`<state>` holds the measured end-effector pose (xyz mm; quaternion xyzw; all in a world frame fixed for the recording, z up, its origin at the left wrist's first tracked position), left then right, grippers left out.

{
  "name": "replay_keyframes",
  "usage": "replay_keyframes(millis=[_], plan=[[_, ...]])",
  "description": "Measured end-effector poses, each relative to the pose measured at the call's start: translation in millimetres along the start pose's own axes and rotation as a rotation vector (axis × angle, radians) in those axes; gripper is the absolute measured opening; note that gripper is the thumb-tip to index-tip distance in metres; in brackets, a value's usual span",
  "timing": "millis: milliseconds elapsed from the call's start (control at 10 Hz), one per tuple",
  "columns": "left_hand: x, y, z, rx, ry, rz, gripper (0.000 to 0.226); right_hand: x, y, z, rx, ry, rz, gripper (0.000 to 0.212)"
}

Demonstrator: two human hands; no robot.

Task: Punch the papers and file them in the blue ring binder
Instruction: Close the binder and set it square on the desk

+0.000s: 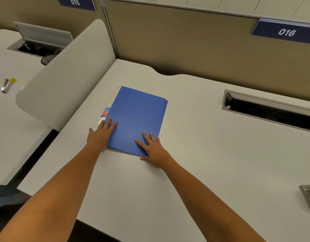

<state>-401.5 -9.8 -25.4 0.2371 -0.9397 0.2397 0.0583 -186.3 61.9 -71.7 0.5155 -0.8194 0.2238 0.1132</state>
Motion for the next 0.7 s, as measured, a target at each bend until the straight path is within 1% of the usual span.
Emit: replay_keyframes(millis=[200,300,400,500,600,700], plan=[[2,-1,0,-0.054,0.012,-0.089,0.104,9,4,2,0.002,-0.012,-0.026,0.069],[2,-2,2,-0.05,-0.009,-0.136,0.106,10,2,5,-0.005,-0.014,-0.048,0.065],[-12,-9,3,-0.013,-0.026,-0.203,0.108,8,-4,6,-0.016,-0.004,-0.061,0.063],[-27,-12,1,0.058,-0.033,-0.215,0.111,4,-9,2,-0.033,0.053,-0.043,0.063],[-61,-11,-10,0.165,-0.113,-0.09,0.111,-7,-27,-12,-0.209,0.224,0.018,0.061],[-96,-11,-21,0.124,-0.205,0.073,0.094,-26,-45,-25,-0.406,0.287,0.14,0.06]])
Point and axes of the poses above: each hand's wrist, its own y-axis towards the middle knuckle, its own z-axis out of the palm, x = y × z, the point moved 4 cm from there along y, towards the middle knuckle, and after that the axes turned 4 degrees about -z, right-handed, at the moved point
